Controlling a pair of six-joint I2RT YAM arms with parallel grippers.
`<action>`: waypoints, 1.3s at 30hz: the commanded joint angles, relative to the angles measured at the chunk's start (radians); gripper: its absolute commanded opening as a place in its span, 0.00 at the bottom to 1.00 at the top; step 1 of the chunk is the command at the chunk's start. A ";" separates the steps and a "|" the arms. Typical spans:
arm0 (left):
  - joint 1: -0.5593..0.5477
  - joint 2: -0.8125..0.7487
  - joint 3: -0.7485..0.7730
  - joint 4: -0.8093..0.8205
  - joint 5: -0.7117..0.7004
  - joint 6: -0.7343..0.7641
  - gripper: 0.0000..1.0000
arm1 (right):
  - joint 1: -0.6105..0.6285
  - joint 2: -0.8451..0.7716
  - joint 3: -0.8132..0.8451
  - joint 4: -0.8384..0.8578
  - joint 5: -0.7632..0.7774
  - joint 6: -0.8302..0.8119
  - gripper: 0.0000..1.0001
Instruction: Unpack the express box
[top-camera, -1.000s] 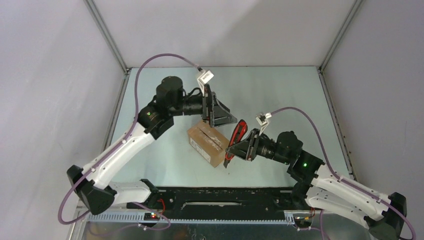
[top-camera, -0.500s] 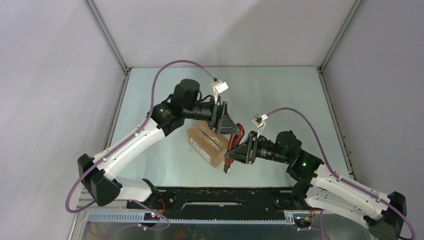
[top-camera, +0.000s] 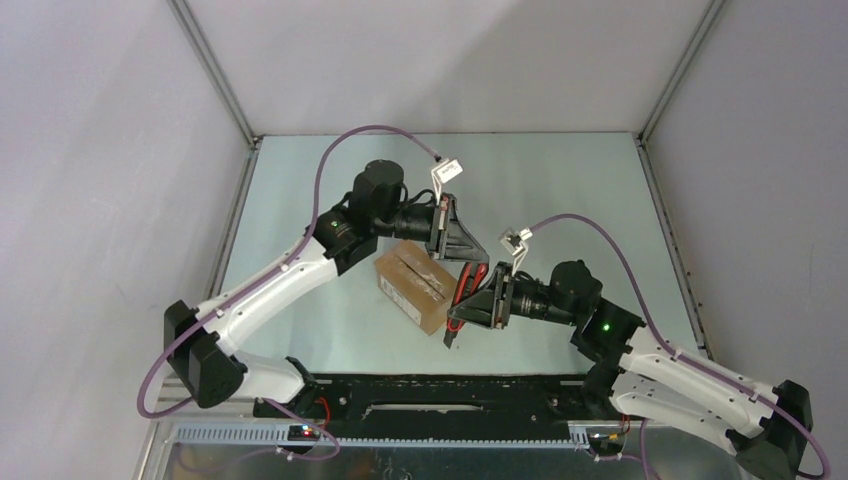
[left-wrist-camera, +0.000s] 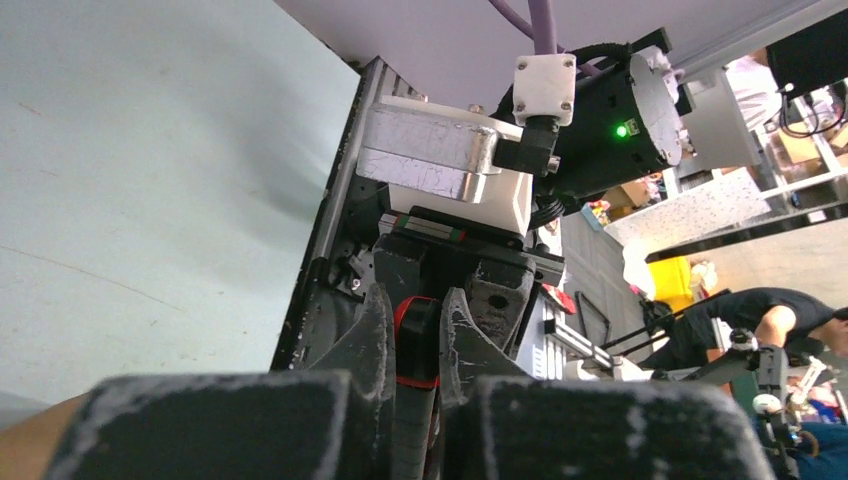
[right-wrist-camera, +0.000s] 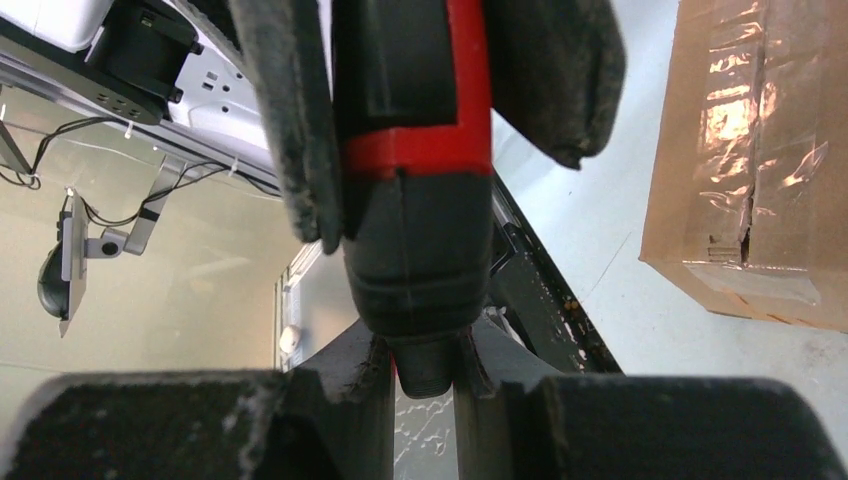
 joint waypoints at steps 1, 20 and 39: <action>-0.016 -0.025 -0.029 0.043 -0.077 -0.037 0.00 | -0.011 -0.011 0.047 0.044 0.030 0.006 0.00; -0.020 -0.103 -0.120 0.237 -0.280 -0.192 0.00 | -0.017 -0.006 0.037 0.145 0.021 0.074 0.18; -0.021 -0.090 -0.109 0.252 -0.239 -0.190 0.00 | -0.044 -0.021 0.036 0.140 -0.019 0.105 0.40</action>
